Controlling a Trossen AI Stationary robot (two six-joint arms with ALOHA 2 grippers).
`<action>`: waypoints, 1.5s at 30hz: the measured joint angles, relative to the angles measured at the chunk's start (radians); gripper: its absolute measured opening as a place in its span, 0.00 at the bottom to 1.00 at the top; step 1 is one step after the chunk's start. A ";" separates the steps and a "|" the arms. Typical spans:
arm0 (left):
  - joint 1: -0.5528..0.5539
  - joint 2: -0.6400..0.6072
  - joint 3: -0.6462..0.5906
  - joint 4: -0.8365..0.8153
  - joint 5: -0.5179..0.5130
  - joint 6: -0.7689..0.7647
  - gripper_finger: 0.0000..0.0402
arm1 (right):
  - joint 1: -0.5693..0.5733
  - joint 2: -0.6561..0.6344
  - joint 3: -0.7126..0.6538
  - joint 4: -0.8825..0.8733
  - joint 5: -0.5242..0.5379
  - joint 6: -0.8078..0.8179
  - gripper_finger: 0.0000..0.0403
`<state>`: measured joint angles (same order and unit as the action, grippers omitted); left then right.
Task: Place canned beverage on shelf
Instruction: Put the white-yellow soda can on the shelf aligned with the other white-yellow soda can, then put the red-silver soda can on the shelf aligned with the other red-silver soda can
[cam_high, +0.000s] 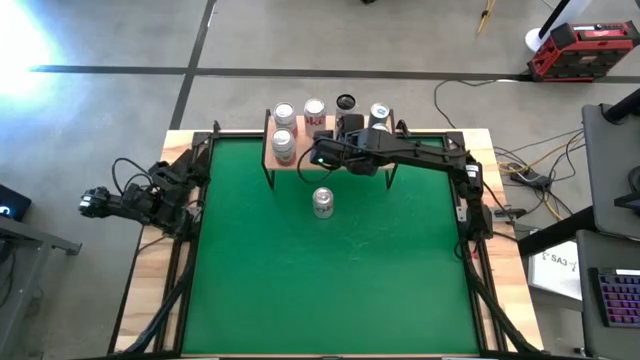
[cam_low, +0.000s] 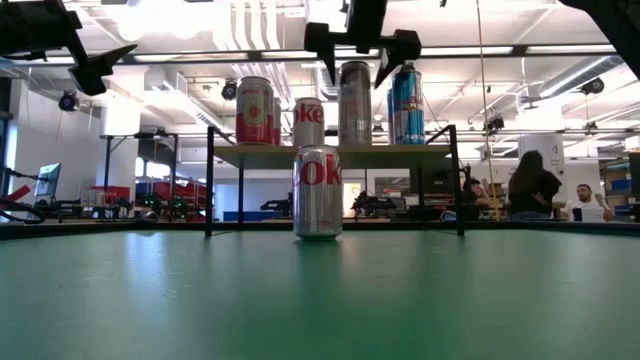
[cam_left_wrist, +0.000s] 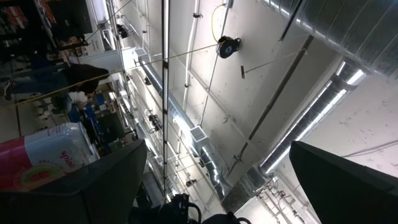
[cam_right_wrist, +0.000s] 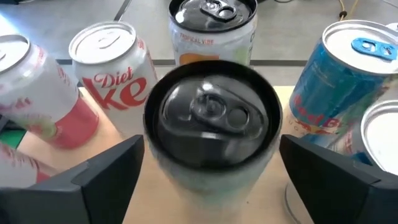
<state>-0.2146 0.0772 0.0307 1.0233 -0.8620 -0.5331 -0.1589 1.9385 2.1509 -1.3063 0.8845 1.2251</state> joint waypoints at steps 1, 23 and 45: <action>0.000 0.000 0.000 0.000 0.000 0.000 0.95 | 0.004 0.000 0.000 -0.005 -0.001 0.000 0.91; 0.000 0.000 0.000 0.000 0.000 0.000 0.95 | 0.299 0.000 -0.066 -0.081 -0.295 0.252 0.91; 0.000 0.000 0.000 0.000 0.000 0.000 0.95 | 0.501 0.003 -0.621 0.613 0.120 0.157 0.91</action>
<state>-0.2142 0.0769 0.0307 1.0229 -0.8623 -0.5331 0.3424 1.9415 1.5300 -0.6932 1.0043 1.3821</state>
